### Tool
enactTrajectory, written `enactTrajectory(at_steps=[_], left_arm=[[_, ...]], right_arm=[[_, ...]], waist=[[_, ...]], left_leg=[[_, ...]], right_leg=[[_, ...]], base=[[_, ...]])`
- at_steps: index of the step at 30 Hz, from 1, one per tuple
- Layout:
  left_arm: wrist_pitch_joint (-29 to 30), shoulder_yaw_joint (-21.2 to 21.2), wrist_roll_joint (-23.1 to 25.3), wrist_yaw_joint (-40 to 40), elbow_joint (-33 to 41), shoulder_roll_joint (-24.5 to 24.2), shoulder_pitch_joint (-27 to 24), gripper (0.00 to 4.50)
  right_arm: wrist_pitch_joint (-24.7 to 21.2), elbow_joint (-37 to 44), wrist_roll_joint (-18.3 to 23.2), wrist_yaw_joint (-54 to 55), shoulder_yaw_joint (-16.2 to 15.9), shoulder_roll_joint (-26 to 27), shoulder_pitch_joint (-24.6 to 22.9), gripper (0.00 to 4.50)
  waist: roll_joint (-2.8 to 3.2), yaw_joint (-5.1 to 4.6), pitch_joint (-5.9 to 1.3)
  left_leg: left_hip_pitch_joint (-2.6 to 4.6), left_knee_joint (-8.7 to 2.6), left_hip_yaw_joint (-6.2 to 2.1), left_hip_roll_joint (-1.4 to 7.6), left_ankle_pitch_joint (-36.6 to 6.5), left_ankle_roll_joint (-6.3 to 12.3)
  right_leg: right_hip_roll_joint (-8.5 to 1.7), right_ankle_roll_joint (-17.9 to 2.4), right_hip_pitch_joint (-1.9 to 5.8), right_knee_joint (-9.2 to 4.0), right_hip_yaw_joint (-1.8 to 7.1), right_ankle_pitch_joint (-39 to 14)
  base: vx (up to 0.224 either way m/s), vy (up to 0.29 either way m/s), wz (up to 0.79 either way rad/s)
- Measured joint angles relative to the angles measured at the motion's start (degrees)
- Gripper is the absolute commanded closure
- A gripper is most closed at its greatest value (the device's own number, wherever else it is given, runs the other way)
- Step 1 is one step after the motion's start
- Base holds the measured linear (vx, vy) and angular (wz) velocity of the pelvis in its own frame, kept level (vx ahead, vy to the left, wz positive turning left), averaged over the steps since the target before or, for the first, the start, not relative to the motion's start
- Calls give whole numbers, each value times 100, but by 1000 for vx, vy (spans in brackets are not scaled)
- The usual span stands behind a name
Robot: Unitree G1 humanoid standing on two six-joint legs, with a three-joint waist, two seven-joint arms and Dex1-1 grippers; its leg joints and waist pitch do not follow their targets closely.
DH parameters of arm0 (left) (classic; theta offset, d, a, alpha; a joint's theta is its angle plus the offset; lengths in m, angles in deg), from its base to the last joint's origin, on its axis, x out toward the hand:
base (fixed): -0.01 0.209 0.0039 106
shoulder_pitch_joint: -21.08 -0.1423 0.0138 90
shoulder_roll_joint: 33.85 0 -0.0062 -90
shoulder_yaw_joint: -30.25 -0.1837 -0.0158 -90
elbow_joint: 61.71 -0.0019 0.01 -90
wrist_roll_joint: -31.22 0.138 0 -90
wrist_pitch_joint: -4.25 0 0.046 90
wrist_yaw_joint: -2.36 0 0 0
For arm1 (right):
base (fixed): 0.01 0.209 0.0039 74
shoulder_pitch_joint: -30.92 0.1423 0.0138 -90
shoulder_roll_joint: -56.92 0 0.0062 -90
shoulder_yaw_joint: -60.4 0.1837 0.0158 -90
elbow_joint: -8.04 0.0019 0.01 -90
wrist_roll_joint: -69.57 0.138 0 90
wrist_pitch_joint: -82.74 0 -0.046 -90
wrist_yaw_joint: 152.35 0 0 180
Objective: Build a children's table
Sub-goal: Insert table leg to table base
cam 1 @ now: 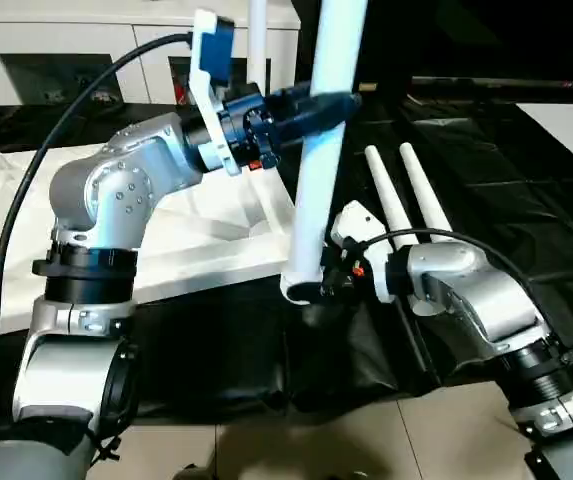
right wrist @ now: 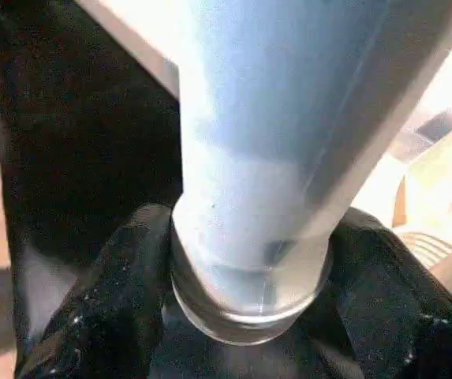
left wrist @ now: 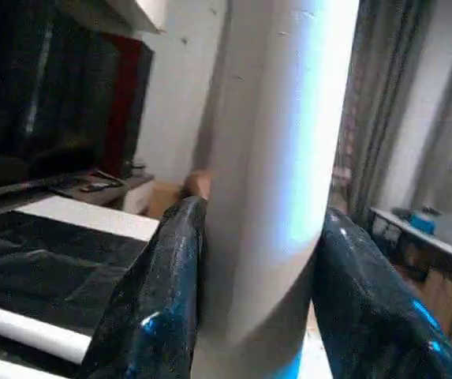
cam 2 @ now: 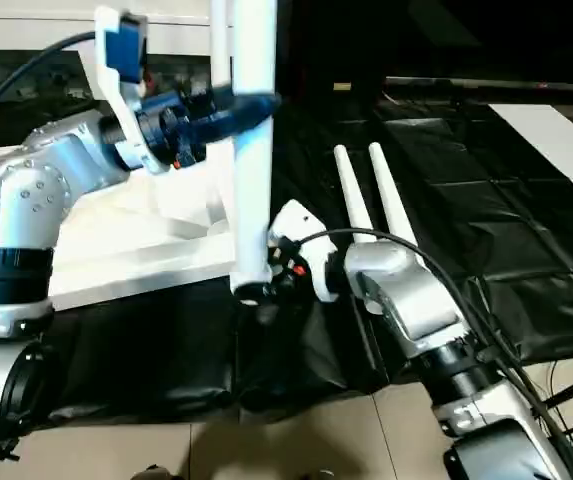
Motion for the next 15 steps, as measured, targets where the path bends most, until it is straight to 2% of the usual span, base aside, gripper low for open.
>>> enactTrajectory(at_steps=[2,5,7,11,15], left_arm=[[23,98,-45,101,-148,21,83,278],[34,262,-46,256,-289,11,92,278],[123,284,-48,355,-496,12,92,281],[192,288,-74,442,-617,42,95,284],[206,426,-101,475,-619,42,110,284]], right_arm=[[-106,13,177,-60,73,-1,9,118],[-197,110,340,-92,255,38,9,108],[-482,143,742,12,724,280,152,101],[-877,193,1308,65,1273,349,559,101],[-1093,189,1484,74,1376,342,582,101]], waist=[[0,1,0],[-1,3,0],[-1,3,1],[-14,6,-6],[-15,16,-6]], left_leg=[[0,0,-1,0,0,0],[-1,0,-1,0,0,0],[-1,4,-2,0,1,1],[0,4,-2,1,0,1],[-3,5,-3,1,0,1]], right_leg=[[0,0,0,0,0,0],[0,0,0,1,-1,0],[0,-2,-1,3,-1,2],[0,-6,1,3,-1,4],[0,-6,0,3,-2,4]], base=[[0,0,0],[0,0,0],[0,0,0],[0,0,0],[0,0,0]])
